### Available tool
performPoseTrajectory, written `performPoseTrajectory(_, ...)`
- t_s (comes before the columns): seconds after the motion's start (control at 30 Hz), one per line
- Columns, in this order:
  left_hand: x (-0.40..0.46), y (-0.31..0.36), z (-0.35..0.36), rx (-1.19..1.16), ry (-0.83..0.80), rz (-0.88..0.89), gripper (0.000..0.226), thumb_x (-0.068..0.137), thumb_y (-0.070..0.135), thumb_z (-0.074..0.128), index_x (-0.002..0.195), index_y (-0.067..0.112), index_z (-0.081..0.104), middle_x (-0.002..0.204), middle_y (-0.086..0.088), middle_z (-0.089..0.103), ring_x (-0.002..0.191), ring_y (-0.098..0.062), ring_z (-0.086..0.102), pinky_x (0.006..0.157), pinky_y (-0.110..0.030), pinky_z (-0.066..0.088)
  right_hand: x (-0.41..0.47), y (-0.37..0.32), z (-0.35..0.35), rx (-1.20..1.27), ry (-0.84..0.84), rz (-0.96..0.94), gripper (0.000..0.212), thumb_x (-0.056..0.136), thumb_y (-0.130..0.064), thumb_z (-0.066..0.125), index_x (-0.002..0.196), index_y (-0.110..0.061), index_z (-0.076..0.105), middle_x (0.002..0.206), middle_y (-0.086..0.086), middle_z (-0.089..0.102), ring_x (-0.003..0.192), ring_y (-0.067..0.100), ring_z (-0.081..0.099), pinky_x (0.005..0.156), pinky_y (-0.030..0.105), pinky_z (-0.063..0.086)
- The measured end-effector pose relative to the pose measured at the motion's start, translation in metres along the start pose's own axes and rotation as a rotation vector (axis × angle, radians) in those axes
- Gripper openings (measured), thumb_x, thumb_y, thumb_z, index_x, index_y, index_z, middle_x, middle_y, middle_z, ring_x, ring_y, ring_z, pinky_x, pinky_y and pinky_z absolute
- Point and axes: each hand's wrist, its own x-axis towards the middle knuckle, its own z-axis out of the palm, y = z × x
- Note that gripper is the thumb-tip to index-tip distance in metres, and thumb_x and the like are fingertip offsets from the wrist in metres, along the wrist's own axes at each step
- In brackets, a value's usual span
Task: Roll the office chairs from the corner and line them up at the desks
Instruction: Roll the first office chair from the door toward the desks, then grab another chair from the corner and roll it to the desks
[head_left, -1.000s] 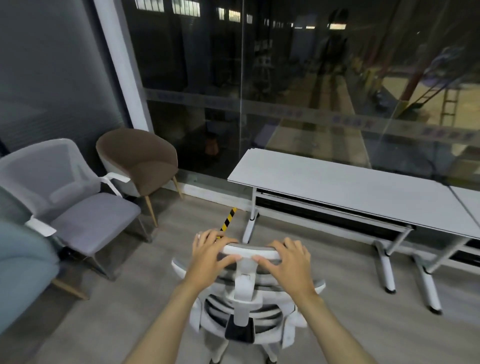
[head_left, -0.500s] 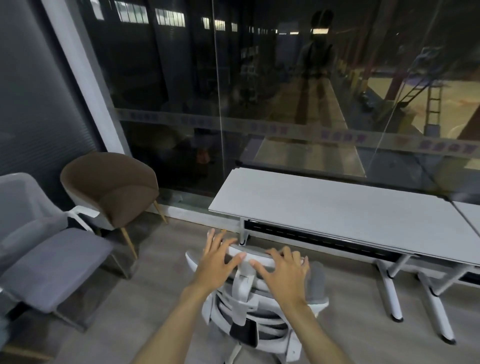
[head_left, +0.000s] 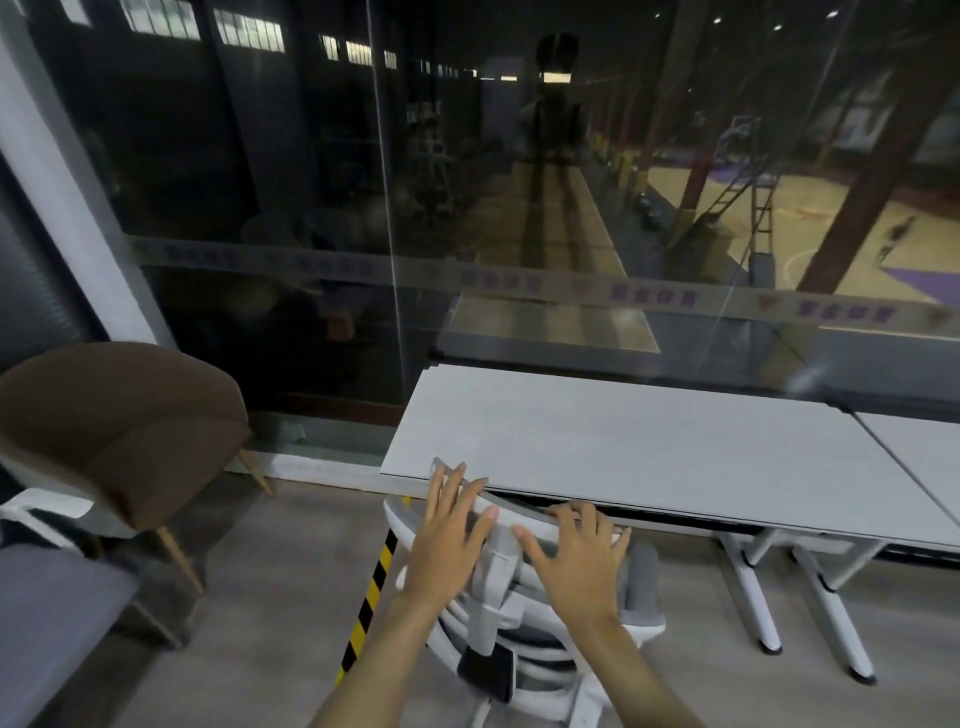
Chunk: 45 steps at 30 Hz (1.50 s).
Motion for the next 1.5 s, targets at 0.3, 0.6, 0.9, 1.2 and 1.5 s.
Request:
performPoseTrajectory(0.3, 0.013, 0.006, -0.01, -0.055, -0.064, -0.108, 0.058, 0.105, 0.047, 0.045, 0.156, 0.05, 0.019, 0.166, 0.023, -0.013, 0.154, -0.008, 0.013, 0.104, -0.026, 0.042, 0.03, -0.031, 0.007, -0.13, -0.122, 0.023, 0.065, 0.089, -0.074, 0.032, 0.099, -0.023, 0.071, 0.092, 0.002, 0.064, 0.09, 0.03, 0.061, 0.09, 0.069, 0.043)
performPoseTrajectory(0.6, -0.054, -0.006, -0.013, -0.055, -0.124, -0.279, 0.04, 0.103, 0.031, 0.052, 0.143, 0.025, 0.053, 0.144, 0.004, 0.048, 0.132, -0.015, 0.05, 0.104, -0.026, 0.042, 0.035, -0.041, -0.008, 0.075, -0.329, -0.094, 0.046, 0.098, -0.045, 0.05, 0.142, -0.033, 0.048, 0.139, -0.003, 0.052, 0.133, 0.022, 0.044, 0.106, 0.059, 0.03)
performPoseTrajectory(0.9, -0.195, 0.052, -0.036, 0.067, 0.037, -0.5, 0.032, 0.1, 0.02, 0.052, 0.13, 0.02, 0.062, 0.13, -0.003, 0.066, 0.123, -0.023, 0.058, 0.099, -0.032, 0.044, -0.059, -0.016, -0.062, 0.45, -0.501, -0.491, 0.023, 0.095, -0.022, 0.061, 0.118, -0.021, 0.067, 0.119, -0.002, 0.064, 0.108, 0.02, 0.062, 0.084, 0.032, 0.048)
performPoseTrajectory(1.2, -0.411, 0.084, -0.105, 0.274, 0.221, -0.788, 0.045, 0.098, 0.039, 0.045, 0.142, 0.032, 0.051, 0.141, 0.004, 0.059, 0.13, -0.023, 0.054, 0.105, -0.043, 0.047, -0.212, -0.099, -0.113, 0.395, -0.723, -0.882, 0.012, 0.098, -0.032, 0.057, 0.098, -0.031, 0.068, 0.091, -0.01, 0.072, 0.088, 0.015, 0.068, 0.072, 0.037, 0.058)
performPoseTrajectory(1.5, -0.689, 0.12, -0.193, 0.427, 0.463, -1.127, 0.037, 0.094, 0.033, 0.046, 0.128, 0.029, 0.059, 0.128, 0.002, 0.064, 0.121, -0.025, 0.059, 0.095, -0.039, 0.049, -0.458, -0.216, -0.18, 0.381, -0.814, -1.245, 0.015, 0.095, -0.032, 0.056, 0.1, -0.028, 0.069, 0.102, -0.001, 0.074, 0.099, 0.027, 0.068, 0.077, 0.034, 0.053)
